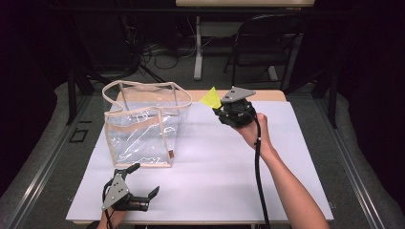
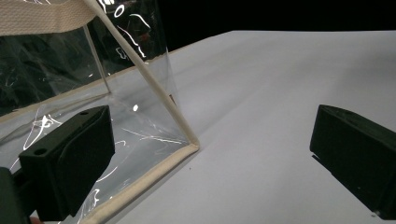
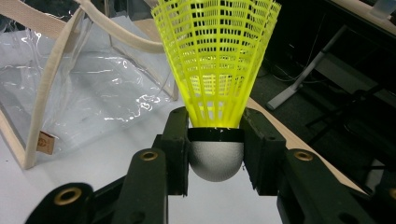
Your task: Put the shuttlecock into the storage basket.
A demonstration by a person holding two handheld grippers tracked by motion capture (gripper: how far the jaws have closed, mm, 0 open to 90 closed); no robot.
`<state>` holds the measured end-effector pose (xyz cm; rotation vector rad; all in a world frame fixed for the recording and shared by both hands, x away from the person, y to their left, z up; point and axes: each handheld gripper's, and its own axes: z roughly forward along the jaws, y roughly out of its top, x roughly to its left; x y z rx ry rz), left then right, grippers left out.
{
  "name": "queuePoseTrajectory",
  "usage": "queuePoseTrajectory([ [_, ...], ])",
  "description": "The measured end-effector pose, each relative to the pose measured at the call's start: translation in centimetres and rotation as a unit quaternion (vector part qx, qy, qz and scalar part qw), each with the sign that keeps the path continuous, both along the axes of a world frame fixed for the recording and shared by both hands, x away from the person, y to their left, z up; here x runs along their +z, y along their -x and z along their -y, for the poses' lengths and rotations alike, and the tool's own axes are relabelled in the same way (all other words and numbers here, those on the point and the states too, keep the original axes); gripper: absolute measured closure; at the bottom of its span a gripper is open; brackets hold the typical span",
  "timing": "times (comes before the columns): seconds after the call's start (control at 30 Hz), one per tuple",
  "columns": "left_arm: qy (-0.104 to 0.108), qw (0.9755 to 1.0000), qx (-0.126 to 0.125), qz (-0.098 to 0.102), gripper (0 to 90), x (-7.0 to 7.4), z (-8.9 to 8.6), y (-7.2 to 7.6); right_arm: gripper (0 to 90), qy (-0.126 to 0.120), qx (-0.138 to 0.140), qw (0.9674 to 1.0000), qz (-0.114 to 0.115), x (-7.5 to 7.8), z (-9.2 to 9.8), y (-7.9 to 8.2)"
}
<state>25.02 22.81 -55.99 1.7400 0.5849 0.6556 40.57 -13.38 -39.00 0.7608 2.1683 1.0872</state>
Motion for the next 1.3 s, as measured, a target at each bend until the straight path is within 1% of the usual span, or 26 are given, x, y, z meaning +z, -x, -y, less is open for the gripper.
queuePoseTrajectory([
  [0.43,0.001,1.0000,-0.002,0.000,0.0,0.0,0.0,0.0,64.4,0.004,0.005,0.9999,0.009,1.3,-0.6,-0.4],
  [1.03,0.002,1.0000,-0.003,0.002,0.0,0.0,-0.1,0.0,64.4,0.011,0.012,0.9997,0.020,2.8,-1.8,-0.7],
  [1.3,0.001,1.0000,-0.002,0.003,0.0,0.0,0.0,0.0,64.4,0.015,0.019,0.9994,0.024,3.6,-2.6,-0.8],
])
